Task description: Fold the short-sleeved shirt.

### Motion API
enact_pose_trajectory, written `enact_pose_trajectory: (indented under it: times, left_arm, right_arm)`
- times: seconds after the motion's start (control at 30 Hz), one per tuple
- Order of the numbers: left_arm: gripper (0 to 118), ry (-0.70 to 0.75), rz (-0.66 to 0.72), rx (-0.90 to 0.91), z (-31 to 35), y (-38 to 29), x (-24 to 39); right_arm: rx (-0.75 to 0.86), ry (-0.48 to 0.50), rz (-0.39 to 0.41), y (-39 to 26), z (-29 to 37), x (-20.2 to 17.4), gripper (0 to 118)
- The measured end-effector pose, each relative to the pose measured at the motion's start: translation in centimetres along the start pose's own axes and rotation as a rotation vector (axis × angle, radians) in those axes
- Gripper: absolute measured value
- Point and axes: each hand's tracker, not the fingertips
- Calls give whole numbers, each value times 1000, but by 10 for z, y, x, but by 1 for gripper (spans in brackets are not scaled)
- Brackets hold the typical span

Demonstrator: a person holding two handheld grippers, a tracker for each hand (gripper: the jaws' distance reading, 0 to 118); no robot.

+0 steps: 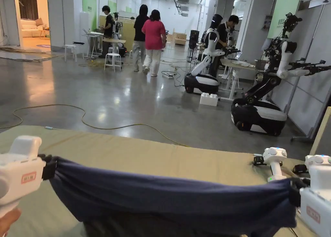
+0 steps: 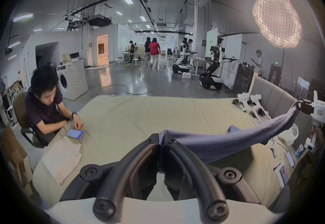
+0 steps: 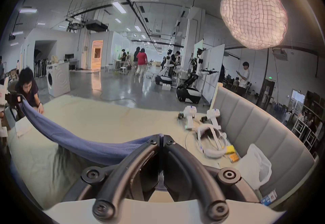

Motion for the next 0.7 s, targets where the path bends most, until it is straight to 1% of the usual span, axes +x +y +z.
enact_pose_trajectory:
  times: [0.03, 0.13, 0.23, 0.27, 0.33, 0.43, 0.5, 0.57, 0.67, 0.7]
  left_arm:
    - [6, -6, 10, -14, 10, -14, 1]
    - [6, -18, 40, -39, 34, -56, -5]
    - [6, -34, 74, -134, 59, -100, -4]
    - [6, -23, 74, -176, 63, -117, -4]
    - [6, -27, 69, -267, 65, -151, -4]
    - [6, -24, 63, -408, 60, -200, -6]
    - [6, -24, 69, -478, 57, -229, -10]
    - [6, -36, 76, -540, 53, -249, -13]
    - [6, -33, 50, -579, 55, -257, -4]
    - [7, -33, 44, -588, 53, -260, -4]
  right_arm:
    - [-8, 2, -4, -9, 25, -7, 2]
    - [-69, 12, -17, -44, 53, -8, 2]
    - [-153, 7, 23, -79, 79, -16, 2]
    - [-192, 23, 24, -92, 85, -17, 2]
    - [-260, 29, 10, -121, 88, -18, 2]
    - [-386, 38, 47, -164, 91, -26, 2]
    - [-460, 52, 94, -192, 91, -32, 2]
    - [-550, 44, 132, -213, 90, -35, 2]
    - [-604, 48, 130, -236, 90, -36, 2]
    - [-613, 51, 124, -233, 93, -39, 2]
